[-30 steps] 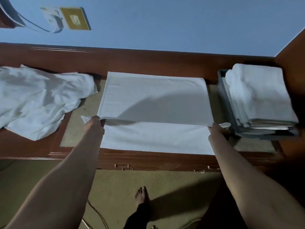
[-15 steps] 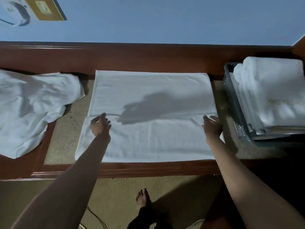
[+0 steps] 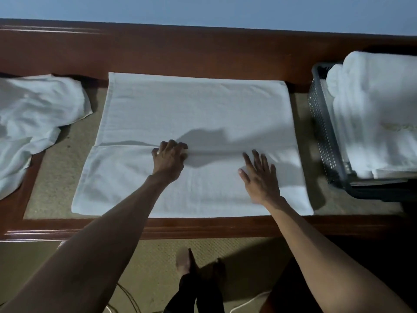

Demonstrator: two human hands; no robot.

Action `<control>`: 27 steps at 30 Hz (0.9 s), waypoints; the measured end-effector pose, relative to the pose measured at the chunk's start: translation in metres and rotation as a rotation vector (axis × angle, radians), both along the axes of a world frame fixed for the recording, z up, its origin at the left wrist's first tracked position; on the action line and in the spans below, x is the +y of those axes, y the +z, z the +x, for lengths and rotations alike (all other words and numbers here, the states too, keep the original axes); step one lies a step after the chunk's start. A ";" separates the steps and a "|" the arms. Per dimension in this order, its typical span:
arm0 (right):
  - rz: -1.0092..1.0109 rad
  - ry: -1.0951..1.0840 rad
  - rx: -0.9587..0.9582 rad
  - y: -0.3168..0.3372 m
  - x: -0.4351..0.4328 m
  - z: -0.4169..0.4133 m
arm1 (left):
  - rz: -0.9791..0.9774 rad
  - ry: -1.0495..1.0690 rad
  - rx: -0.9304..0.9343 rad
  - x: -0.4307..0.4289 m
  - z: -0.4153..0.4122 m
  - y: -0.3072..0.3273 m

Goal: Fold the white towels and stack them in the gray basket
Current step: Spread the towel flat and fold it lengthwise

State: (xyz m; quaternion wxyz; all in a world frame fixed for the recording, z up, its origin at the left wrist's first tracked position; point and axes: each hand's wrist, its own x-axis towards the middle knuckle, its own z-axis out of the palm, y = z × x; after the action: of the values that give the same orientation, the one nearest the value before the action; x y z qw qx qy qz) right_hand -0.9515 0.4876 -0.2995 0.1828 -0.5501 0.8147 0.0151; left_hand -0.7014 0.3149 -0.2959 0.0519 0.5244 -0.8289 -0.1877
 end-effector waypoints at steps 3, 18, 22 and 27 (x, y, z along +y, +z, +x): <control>0.031 -0.102 0.040 -0.002 0.007 -0.017 | -0.056 0.071 0.051 -0.005 -0.007 0.001; -0.222 0.078 0.055 -0.026 0.020 -0.046 | -0.056 -0.205 -0.103 0.070 -0.057 -0.032; -0.210 -0.181 0.089 -0.023 0.028 -0.084 | -0.046 -0.191 -0.102 0.070 -0.059 -0.029; -0.237 -0.274 0.105 -0.020 0.018 -0.077 | -0.072 -0.188 -0.113 0.073 -0.061 -0.029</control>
State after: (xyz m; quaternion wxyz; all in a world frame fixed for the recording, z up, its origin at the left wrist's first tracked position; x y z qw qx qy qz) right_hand -1.0289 0.5059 -0.3194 0.0745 -0.4502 0.8865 -0.0771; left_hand -0.7619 0.3879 -0.3248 0.0060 0.4519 -0.8822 -0.1322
